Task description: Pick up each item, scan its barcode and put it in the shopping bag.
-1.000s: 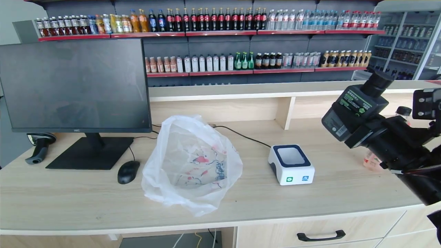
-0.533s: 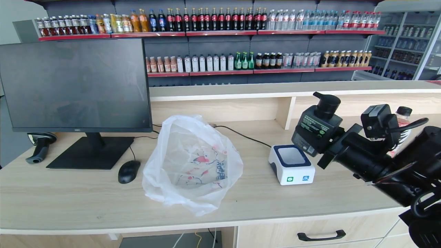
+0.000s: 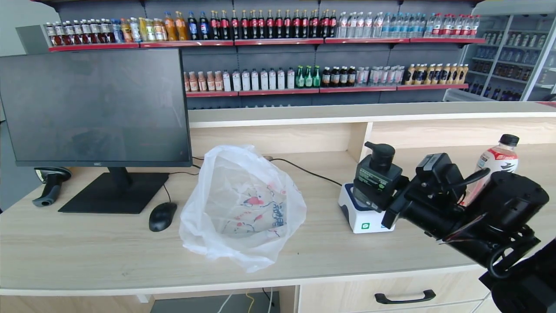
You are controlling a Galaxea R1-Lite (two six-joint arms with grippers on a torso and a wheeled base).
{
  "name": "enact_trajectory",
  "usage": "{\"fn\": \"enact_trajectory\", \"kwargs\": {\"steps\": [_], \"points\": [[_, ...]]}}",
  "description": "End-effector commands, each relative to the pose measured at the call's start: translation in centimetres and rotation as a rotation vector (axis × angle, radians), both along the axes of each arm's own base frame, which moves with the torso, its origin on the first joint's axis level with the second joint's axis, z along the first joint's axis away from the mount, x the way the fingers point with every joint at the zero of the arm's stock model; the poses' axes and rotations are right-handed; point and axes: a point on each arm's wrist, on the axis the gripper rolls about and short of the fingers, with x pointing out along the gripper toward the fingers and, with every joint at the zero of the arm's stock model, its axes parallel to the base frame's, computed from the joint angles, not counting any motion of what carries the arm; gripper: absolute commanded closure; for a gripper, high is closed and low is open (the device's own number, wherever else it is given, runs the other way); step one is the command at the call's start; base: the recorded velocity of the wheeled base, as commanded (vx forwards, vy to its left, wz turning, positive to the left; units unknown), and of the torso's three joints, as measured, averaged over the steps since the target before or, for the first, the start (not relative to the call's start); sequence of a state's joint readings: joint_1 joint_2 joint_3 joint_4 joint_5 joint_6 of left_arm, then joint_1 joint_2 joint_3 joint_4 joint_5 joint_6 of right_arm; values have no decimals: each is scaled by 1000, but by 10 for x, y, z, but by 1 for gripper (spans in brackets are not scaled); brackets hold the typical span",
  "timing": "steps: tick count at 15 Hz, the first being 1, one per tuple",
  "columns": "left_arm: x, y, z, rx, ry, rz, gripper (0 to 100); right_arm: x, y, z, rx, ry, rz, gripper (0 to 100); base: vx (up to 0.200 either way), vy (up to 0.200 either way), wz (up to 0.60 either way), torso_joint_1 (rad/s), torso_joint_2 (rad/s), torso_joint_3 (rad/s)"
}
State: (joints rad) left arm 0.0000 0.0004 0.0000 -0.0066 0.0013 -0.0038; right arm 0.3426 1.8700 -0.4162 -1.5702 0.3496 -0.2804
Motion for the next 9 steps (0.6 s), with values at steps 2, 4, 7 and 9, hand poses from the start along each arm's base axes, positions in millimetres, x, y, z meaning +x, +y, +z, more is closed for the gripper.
{"fn": "enact_trajectory", "kwargs": {"steps": [2, 4, 7, 9], "points": [[0, 0, 0, -1, -2, 0, 0, 8, 2, -14, -55, 8, 69, 100, 0, 0, 0, 0, 0, 0], [0, 0, 0, -1, -2, 0, 0, 22, 3, -2, -98, -110, 75, 100, 0, 0, 0, 0, 0, 0], [0, 0, 0, 2, 0, 0, 0, 33, 7, 0, -177, -217, 62, 100, 0, 0, 0, 0, 0, 0], [0, 0, 0, 2, 2, 0, 0, 38, 11, -1, -255, -293, 51, 100, 0, 0, 0, 0, 0, 0]]}}
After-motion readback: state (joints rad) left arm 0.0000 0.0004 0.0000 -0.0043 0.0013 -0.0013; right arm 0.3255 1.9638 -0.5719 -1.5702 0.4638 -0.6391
